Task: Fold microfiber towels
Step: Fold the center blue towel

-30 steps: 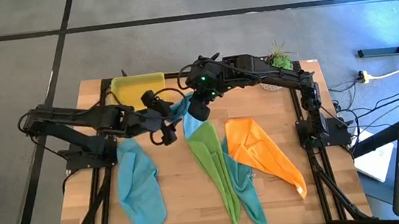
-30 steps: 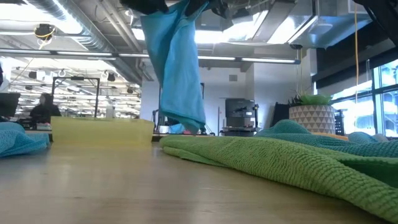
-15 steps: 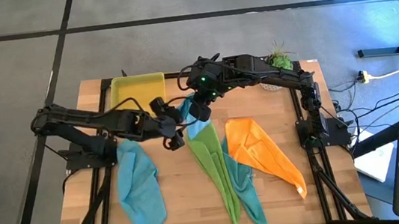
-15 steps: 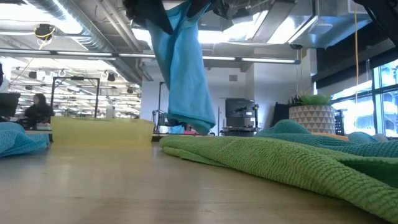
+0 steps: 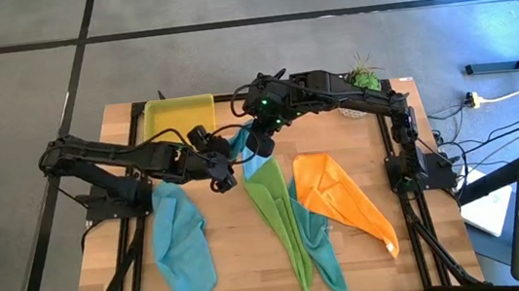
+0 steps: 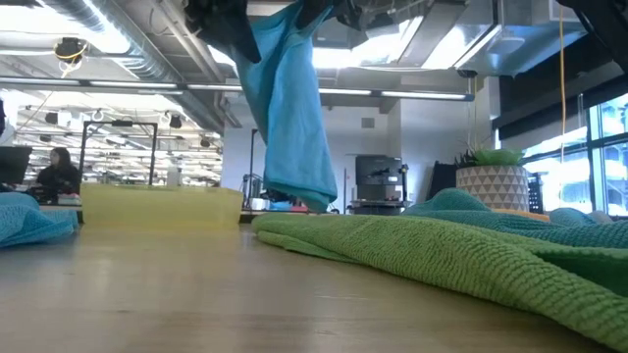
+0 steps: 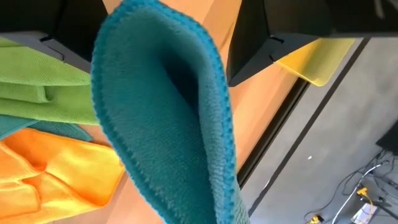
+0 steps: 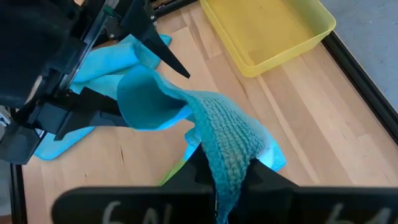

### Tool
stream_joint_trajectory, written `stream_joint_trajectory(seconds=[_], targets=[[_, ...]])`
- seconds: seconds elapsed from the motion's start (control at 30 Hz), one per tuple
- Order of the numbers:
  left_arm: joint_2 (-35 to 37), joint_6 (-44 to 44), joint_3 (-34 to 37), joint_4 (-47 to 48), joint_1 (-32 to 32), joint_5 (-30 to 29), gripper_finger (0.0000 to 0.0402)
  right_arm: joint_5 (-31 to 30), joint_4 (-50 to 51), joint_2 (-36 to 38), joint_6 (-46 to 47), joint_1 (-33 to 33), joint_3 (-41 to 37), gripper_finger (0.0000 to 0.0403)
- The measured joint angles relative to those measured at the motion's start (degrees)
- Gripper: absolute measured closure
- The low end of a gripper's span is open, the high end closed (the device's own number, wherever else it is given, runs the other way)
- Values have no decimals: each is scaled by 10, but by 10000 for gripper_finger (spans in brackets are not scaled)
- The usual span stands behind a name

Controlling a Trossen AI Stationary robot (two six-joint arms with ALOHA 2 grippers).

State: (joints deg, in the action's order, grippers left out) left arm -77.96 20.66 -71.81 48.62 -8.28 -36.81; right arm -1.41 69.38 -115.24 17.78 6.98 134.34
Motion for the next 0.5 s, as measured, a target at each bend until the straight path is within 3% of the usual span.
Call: stream_joint_trajectory(seconds=[0.27,0.5], targets=[[1,15,0,2,-10,-9,226,-5,3,0,-3,0,0,395],[1,32,0,43,-16,35,317,-21,37,0,-7,9,0,395]])
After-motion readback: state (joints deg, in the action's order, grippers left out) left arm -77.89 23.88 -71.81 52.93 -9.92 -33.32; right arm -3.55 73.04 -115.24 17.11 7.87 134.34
